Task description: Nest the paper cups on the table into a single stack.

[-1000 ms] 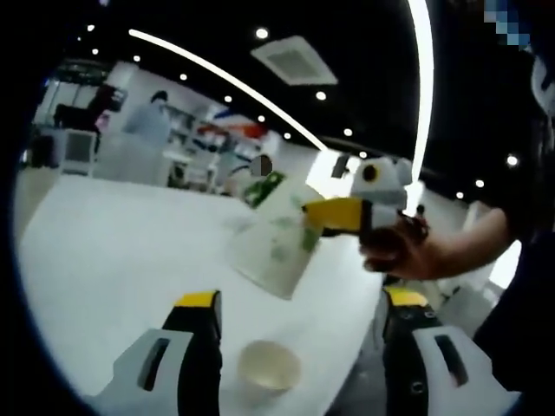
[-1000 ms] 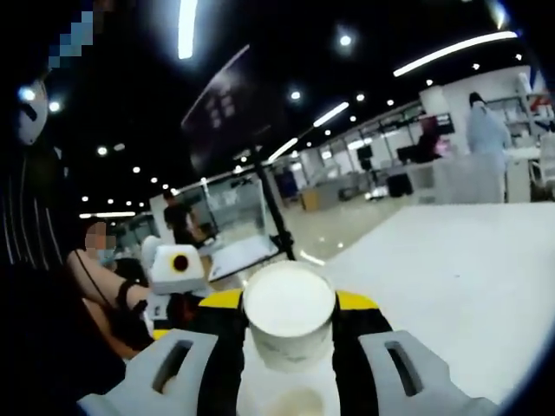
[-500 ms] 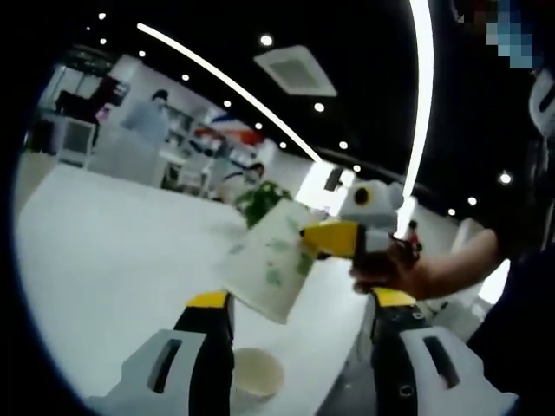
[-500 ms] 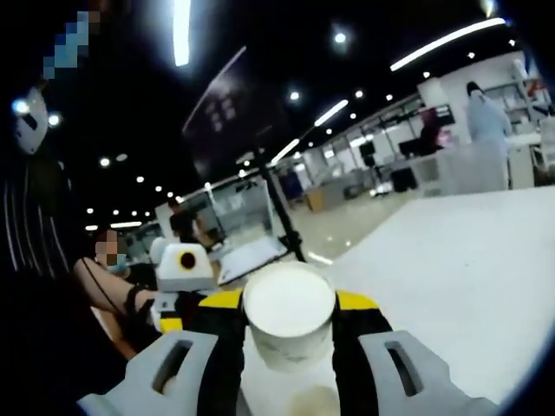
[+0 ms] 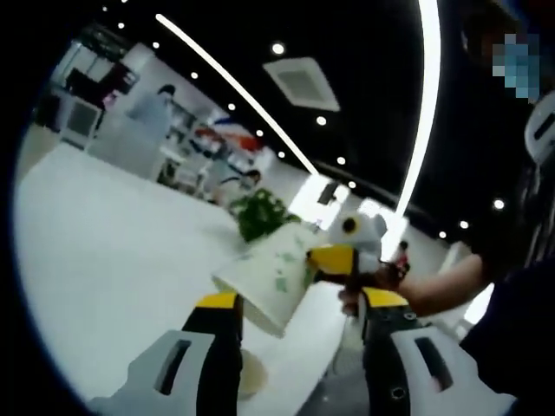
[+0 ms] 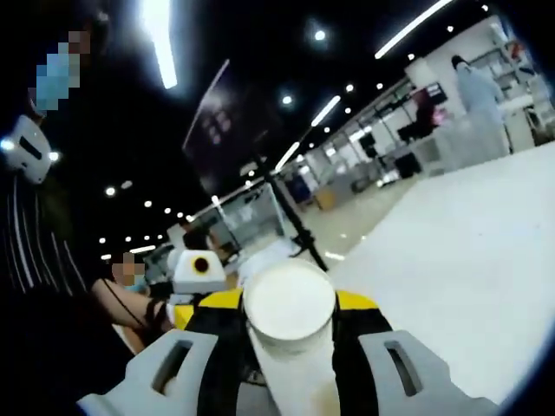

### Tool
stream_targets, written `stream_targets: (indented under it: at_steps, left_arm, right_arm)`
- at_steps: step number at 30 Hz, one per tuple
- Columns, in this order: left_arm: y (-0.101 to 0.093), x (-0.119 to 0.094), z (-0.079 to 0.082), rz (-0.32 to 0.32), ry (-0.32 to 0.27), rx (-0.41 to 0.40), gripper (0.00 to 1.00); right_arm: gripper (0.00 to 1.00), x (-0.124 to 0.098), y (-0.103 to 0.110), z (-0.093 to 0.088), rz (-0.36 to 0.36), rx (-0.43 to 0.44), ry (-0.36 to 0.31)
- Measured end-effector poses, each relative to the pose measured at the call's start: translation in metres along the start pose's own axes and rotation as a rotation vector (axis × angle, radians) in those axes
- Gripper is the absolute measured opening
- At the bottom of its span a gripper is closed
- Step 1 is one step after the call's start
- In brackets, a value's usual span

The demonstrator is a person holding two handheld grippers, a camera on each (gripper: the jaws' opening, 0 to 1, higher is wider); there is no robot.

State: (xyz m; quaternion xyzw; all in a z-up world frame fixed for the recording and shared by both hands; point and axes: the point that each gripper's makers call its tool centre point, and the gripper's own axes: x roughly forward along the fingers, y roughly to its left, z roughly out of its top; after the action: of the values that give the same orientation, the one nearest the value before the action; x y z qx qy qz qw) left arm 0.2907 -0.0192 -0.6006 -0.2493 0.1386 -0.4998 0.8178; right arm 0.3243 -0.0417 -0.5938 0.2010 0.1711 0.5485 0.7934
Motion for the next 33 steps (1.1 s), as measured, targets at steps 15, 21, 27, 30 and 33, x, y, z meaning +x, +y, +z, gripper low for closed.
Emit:
stream_targets:
  at_steps: [15, 21, 27, 30, 33]
  left_arm:
    - [-0.002, -0.007, 0.007, -0.034, -0.012, -0.008, 0.31]
    - [0.0, -0.009, 0.005, -0.037, 0.002, -0.007, 0.23]
    - [0.0, -0.012, 0.006, -0.035, 0.002, -0.028, 0.17]
    - [0.0, -0.014, 0.007, -0.037, 0.001, -0.036, 0.14]
    - [-0.001, -0.015, 0.008, -0.04, 0.005, -0.041, 0.12]
  right_arm:
    - [0.36, -0.004, 0.01, -0.012, 0.059, 0.03, 0.016]
    - [0.36, -0.005, 0.011, -0.016, 0.073, 0.042, 0.025]
    - [0.36, -0.004, 0.013, -0.022, 0.092, 0.06, 0.033]
    - [0.35, -0.004, 0.014, -0.025, 0.101, 0.065, 0.038]
    - [0.35, -0.003, 0.016, -0.026, 0.11, 0.069, 0.033]
